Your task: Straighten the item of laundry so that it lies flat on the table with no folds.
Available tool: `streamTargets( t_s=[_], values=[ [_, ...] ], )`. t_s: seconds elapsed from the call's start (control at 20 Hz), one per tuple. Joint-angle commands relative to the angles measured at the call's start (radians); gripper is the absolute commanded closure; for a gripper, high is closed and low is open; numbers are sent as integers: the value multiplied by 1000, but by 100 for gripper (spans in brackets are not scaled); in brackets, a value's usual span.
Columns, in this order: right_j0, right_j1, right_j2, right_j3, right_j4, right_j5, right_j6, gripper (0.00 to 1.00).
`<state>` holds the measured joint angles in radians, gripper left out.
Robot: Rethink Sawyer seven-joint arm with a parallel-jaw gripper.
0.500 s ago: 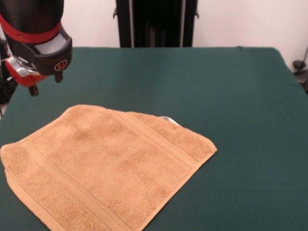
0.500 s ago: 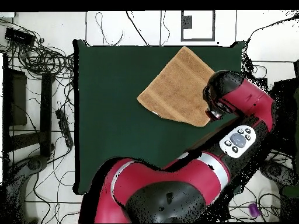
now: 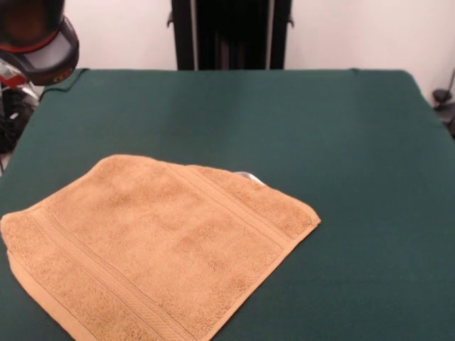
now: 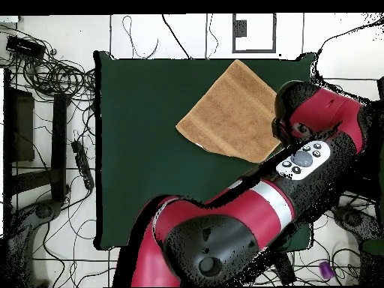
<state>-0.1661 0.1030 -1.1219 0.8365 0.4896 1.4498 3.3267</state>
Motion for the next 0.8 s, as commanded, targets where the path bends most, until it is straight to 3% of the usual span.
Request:
streamTargets(
  t_s=[0.05,0.8],
  values=[
    [9,71,-28,-118,-25,110,232,0],
    [-16,64,-31,-126,-35,77,129,0]
  ],
)
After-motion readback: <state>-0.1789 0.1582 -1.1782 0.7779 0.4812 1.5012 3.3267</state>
